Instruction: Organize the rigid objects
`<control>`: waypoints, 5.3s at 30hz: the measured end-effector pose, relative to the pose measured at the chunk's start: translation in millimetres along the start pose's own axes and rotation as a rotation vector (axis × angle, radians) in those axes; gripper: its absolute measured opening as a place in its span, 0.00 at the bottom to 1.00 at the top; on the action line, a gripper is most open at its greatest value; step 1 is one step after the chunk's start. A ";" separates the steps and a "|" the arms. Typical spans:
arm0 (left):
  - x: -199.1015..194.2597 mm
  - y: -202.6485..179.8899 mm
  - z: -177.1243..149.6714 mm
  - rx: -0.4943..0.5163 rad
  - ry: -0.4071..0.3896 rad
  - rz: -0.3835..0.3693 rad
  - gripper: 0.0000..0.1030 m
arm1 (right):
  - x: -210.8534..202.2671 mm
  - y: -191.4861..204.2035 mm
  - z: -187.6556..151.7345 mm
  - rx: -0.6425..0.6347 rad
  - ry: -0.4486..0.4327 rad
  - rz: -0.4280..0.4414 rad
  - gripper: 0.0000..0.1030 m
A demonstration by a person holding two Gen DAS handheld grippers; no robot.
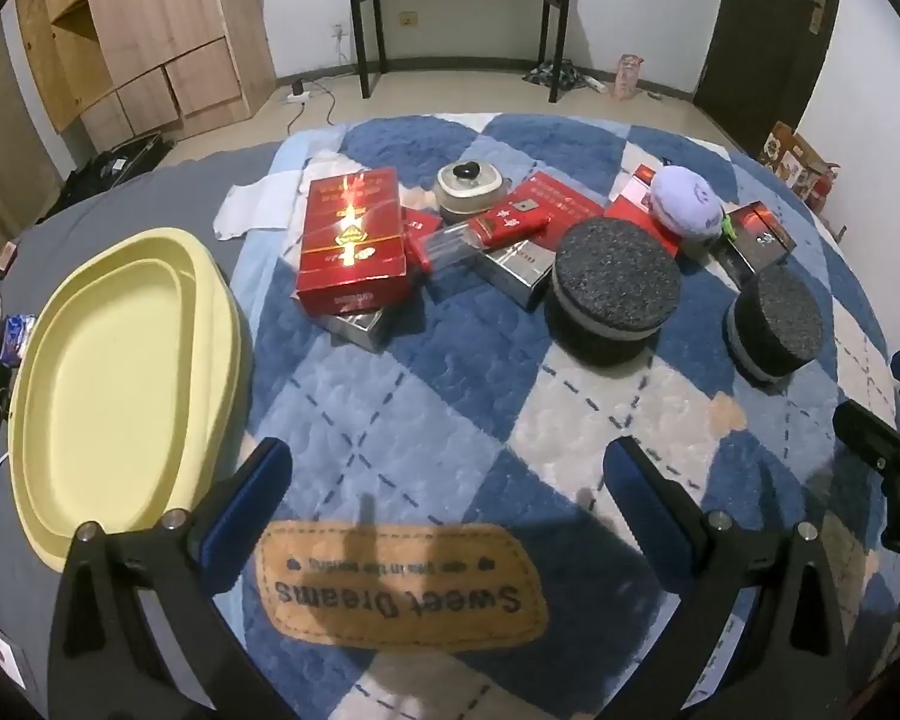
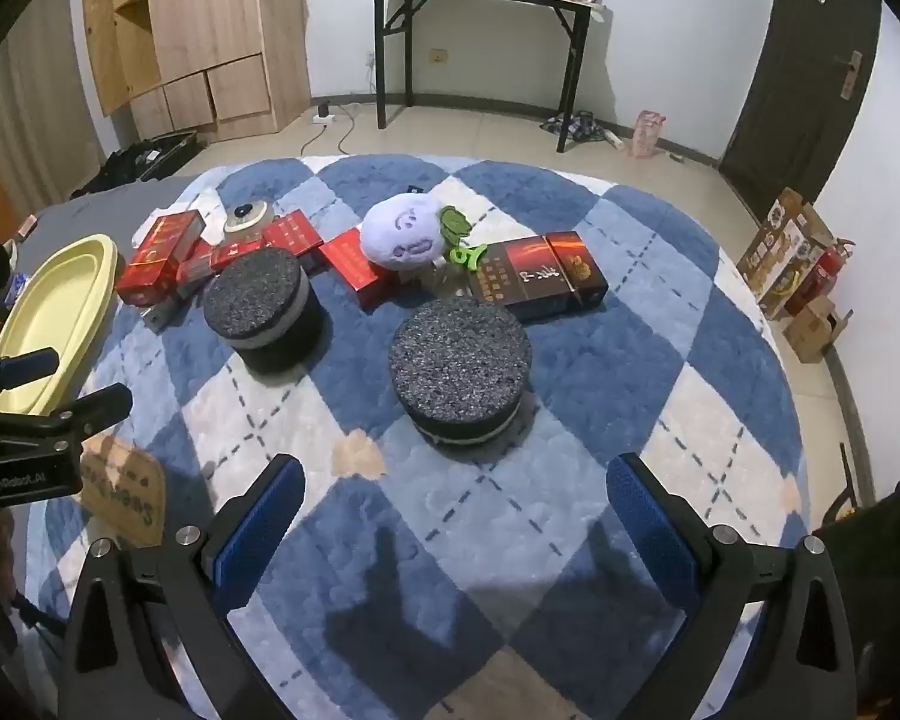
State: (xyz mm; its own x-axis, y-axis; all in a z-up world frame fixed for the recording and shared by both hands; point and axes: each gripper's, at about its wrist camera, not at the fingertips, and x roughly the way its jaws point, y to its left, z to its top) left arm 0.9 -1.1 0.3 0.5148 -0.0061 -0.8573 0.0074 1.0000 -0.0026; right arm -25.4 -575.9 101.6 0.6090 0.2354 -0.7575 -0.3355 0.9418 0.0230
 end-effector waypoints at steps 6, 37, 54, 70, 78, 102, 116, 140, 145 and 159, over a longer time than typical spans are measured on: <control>4.8 7.7 -1.9 -0.028 0.003 -0.026 1.00 | -1.3 -2.3 0.2 0.002 -0.003 0.000 1.00; 4.4 1.3 1.5 -0.039 0.015 -0.013 1.00 | -0.6 -8.5 -3.4 0.015 0.005 0.004 1.00; 7.7 0.3 -0.7 -0.033 0.018 0.002 1.00 | -0.2 -11.2 -4.2 0.009 0.007 0.004 1.00; 11.9 4.4 -4.4 -0.035 0.037 0.003 1.00 | 5.8 -5.9 -4.3 -0.008 0.018 0.007 1.00; 12.3 4.3 -3.9 -0.037 0.038 0.005 1.00 | 6.0 -4.6 -6.4 -0.019 0.014 0.009 1.00; 12.5 5.9 -3.3 -0.041 0.046 0.006 1.00 | 5.7 -4.3 -5.7 -0.020 0.015 0.009 1.00; 13.7 6.6 -5.1 -0.041 0.050 0.007 1.00 | 6.3 -5.6 -5.9 -0.024 0.014 0.006 1.00; 15.2 8.0 -4.8 -0.037 0.049 0.018 1.00 | 11.0 -6.4 -6.8 -0.026 0.023 0.008 1.00; 16.2 10.8 -4.5 -0.039 0.050 0.028 1.00 | 12.3 -6.1 -6.7 -0.026 0.022 0.008 1.00; 20.1 9.8 -3.5 -0.044 0.058 0.037 1.00 | 18.9 -9.6 -7.8 -0.005 0.037 0.010 1.00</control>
State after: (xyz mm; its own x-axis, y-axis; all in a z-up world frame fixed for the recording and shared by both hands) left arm 8.4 8.6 -18.8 0.4632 0.0303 -0.8857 -0.0490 0.9988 0.0086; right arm -16.3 -582.4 82.0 0.5788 0.2361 -0.7805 -0.3450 0.9382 0.0279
